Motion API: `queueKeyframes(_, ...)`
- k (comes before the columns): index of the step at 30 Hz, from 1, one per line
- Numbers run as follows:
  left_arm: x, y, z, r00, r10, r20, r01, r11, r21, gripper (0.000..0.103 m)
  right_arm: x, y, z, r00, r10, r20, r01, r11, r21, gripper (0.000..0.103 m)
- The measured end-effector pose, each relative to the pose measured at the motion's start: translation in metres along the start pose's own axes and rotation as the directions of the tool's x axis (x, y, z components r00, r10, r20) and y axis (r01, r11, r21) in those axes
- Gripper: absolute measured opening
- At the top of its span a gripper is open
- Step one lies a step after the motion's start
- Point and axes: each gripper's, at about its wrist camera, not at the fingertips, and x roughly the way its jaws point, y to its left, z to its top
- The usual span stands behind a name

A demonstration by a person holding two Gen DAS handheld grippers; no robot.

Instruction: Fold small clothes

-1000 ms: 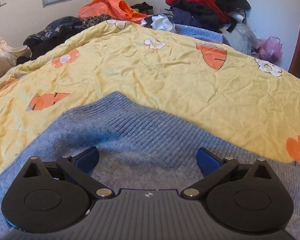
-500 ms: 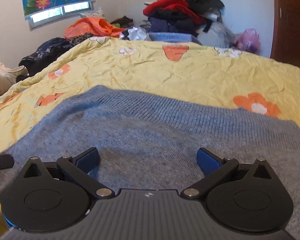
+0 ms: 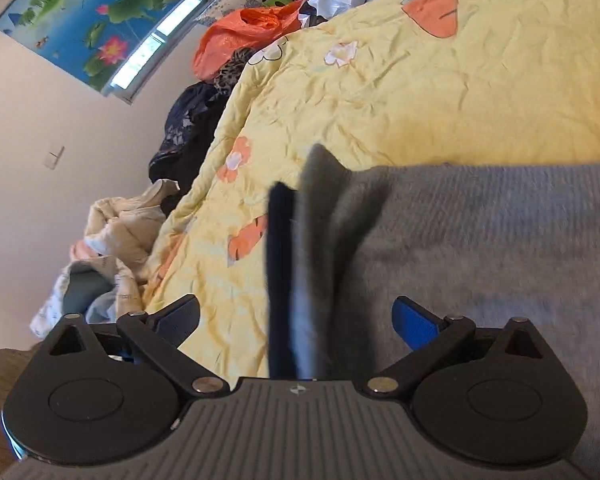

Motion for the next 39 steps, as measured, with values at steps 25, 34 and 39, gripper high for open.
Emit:
queueKeyframes(25, 0.027, -0.158, 0.037, 0.912, -0.41, -0.036, 0.409, 0.896, 0.172, 0.007, -0.168, -0.101, 0.02, 0.956, -0.269, 0.113, 0.285, 0.943, -0.171, 0.016)
queueKeyframes(34, 0.07, -0.187, 0.016, 0.883, -0.407, -0.235, 0.448, 0.879, 0.161, 0.007, -0.177, -0.171, -0.017, 0.941, -0.317, 0.122, 0.321, 0.947, -0.021, 0.022)
queueKeyframes(39, 0.044, -0.12, 0.041, 0.765, -0.61, -0.207, 0.621, 0.784, -0.016, 0.016, -0.206, -0.182, -0.026, 0.955, -0.206, 0.215, 0.188, 0.977, 0.102, 0.076)
